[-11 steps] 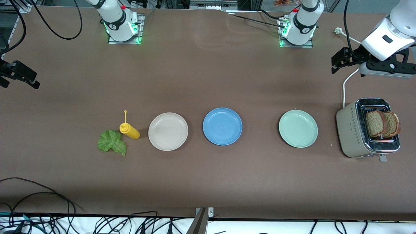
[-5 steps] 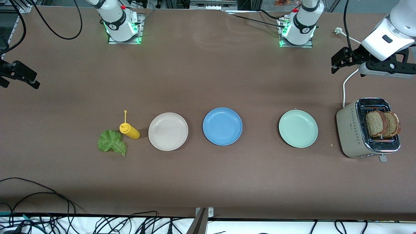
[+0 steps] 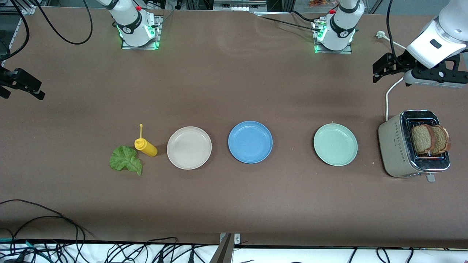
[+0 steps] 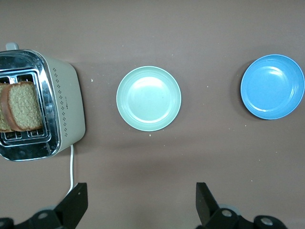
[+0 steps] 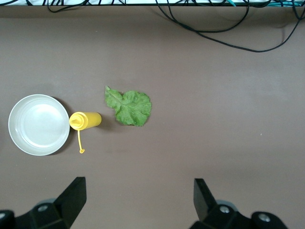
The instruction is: Make sandwich in blue plate with both arms
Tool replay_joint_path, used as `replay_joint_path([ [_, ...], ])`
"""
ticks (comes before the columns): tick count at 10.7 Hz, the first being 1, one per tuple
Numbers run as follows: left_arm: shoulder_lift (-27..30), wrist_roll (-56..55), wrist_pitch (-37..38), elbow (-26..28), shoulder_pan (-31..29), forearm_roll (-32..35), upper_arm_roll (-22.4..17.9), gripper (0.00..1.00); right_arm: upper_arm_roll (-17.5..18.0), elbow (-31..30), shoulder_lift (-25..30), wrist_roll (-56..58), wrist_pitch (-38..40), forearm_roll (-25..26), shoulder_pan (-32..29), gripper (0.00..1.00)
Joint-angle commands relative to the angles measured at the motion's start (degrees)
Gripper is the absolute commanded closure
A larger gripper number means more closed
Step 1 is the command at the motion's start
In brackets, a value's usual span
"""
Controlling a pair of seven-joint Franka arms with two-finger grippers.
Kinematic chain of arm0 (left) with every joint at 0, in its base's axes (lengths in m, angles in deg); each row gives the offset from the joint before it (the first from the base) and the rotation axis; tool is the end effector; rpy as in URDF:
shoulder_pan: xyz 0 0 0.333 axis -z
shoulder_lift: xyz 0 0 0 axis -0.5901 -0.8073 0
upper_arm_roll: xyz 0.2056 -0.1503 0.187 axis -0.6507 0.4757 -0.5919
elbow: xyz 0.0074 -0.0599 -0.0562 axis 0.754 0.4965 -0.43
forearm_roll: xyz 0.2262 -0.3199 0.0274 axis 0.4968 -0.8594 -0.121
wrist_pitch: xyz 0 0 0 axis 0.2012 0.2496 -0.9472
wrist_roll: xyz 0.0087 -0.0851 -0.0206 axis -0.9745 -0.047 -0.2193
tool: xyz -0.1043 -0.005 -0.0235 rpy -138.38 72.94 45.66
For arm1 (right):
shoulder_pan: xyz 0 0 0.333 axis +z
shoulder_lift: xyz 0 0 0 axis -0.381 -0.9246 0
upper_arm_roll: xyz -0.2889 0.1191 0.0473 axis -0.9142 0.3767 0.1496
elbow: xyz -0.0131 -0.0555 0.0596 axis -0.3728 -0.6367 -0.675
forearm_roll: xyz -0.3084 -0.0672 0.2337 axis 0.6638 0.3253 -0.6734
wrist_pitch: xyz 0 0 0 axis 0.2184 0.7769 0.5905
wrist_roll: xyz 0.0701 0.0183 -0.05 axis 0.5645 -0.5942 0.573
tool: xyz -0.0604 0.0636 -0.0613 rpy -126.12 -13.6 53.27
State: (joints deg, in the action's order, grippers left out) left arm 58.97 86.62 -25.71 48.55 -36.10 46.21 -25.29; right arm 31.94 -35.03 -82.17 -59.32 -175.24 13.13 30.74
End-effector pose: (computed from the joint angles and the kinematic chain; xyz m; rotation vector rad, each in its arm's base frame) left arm 0.5218 -0.0685 0.6158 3.1370 -0.1626 -0.0259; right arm 0.5705 -0.0271 0.6352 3.1249 -0.0406 0.1922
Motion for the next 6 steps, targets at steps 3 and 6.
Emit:
replay_joint_path([
  [3, -0.7, 0.3, 0.3, -1.3, -0.4, -1.2, 0.2, 0.00, -0.2, 1.0, 0.2, 1.0, 1.2, -1.0, -0.3, 0.00],
  [6, -0.7, 0.6, 0.3, -1.4, -0.5, -1.1, 0.2, 0.00, -0.2, 1.0, 0.2, 1.0, 1.2, -1.0, -0.3, 0.00],
])
